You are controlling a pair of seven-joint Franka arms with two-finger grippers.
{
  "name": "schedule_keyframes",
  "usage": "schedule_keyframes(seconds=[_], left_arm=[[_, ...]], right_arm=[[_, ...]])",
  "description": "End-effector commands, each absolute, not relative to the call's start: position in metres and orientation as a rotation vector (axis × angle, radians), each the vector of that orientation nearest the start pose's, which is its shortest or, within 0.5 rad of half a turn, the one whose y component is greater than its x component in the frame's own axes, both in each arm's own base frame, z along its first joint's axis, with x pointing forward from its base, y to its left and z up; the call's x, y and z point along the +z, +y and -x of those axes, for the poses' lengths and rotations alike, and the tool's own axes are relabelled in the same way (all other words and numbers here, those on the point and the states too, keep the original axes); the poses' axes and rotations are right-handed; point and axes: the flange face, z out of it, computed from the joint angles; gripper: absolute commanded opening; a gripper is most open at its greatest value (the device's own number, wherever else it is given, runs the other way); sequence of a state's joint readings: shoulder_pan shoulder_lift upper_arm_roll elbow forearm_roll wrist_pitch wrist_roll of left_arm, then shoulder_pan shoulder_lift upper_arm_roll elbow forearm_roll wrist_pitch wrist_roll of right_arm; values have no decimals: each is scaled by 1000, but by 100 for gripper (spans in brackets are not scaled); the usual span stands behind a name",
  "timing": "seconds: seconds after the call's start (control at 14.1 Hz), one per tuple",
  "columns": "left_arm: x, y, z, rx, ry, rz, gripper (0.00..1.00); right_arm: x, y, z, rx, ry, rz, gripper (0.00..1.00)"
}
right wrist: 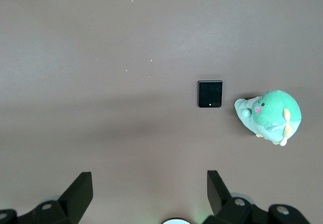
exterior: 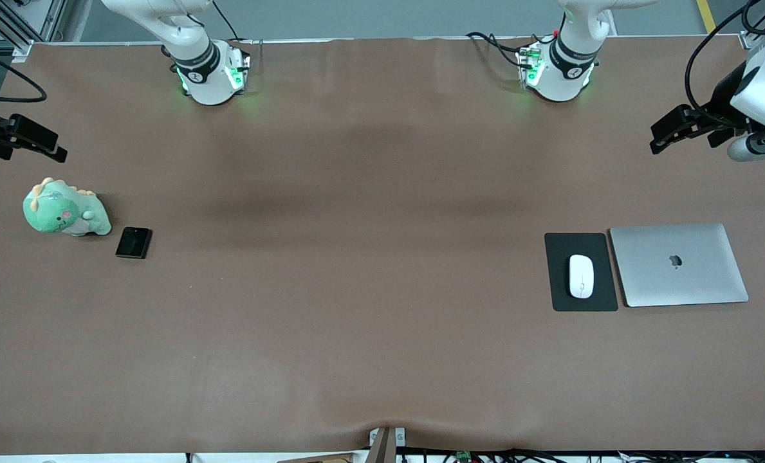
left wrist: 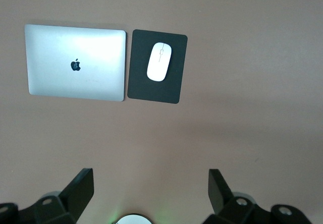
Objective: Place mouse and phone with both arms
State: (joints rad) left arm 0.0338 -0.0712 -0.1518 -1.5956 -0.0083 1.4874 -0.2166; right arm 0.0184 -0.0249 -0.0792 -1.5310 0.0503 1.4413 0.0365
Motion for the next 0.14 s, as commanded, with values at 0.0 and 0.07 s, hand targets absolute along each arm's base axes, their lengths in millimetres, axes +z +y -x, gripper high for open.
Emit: schedule_keyframes(seconds=[0.0,0.07], left_arm=[[652,-63,-521,43,-153,3137,100],[653,-62,-524,37,-134,3134,100]], right_arm=[[646,-27,-527,108,141,3081,100],[646,-26,-527,108,139,3081,100]])
